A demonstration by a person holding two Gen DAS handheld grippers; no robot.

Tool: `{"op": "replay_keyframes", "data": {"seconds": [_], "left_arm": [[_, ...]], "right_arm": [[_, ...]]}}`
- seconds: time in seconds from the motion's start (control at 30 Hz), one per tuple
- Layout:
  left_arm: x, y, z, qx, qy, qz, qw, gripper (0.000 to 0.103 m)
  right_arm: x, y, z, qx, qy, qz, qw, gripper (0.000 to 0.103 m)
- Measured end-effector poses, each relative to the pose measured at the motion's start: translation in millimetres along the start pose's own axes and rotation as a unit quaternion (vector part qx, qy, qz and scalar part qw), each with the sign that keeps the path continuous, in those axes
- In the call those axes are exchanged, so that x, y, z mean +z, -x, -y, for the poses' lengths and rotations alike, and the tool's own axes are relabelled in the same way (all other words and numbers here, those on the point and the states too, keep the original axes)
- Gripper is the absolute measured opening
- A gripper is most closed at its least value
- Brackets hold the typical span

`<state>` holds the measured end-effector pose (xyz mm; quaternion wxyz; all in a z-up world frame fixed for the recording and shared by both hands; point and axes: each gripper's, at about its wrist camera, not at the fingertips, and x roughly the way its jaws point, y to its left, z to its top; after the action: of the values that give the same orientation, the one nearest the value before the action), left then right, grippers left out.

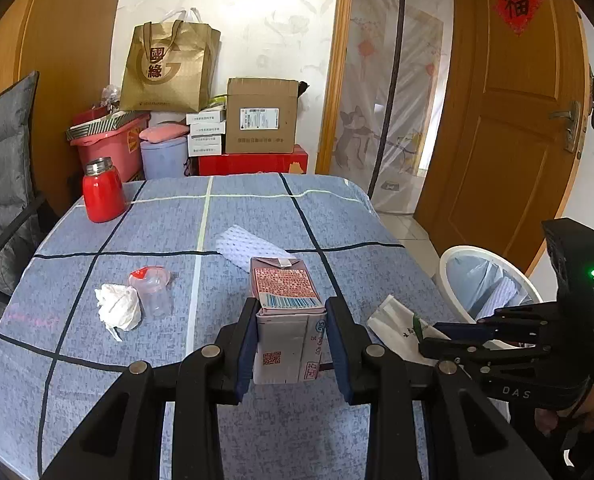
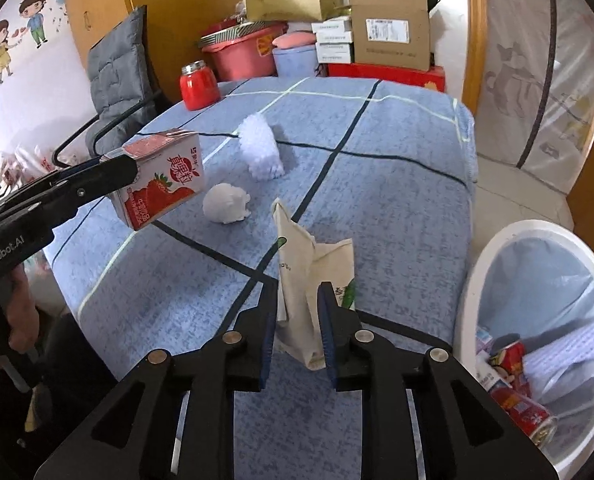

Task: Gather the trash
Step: 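Carry carton and tissue packet to the wastebasket and open both tools to drop them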

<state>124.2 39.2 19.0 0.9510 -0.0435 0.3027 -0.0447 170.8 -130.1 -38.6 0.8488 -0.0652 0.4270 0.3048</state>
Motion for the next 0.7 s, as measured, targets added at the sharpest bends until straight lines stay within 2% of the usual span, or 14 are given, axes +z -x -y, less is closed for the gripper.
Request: {"op": "replay_keyframes", "data": {"seconds": [0.07, 0.43, 0.7], "left_arm": [[-0.3, -0.2, 0.5, -0.001, 0.001, -0.001, 1.0000, 0.033], [4.0, 3.0, 14.5, -0.016, -0.007, 0.007, 0.9998, 0.033], [4.9, -1.3, 40.3, -0.049, -0.015, 0.004, 0.9987, 0.033]], "right_arm": [[-1.3, 3.0, -2.9, 0.001, 0.007, 0.006, 1.000, 0.018], [-4.6, 33.1, 5.2, -0.003, -0.019, 0.049, 0.999, 0.017], [-16.7, 54.7, 23.6, -0.020, -0.050, 0.064, 0.996, 0.017]]}}
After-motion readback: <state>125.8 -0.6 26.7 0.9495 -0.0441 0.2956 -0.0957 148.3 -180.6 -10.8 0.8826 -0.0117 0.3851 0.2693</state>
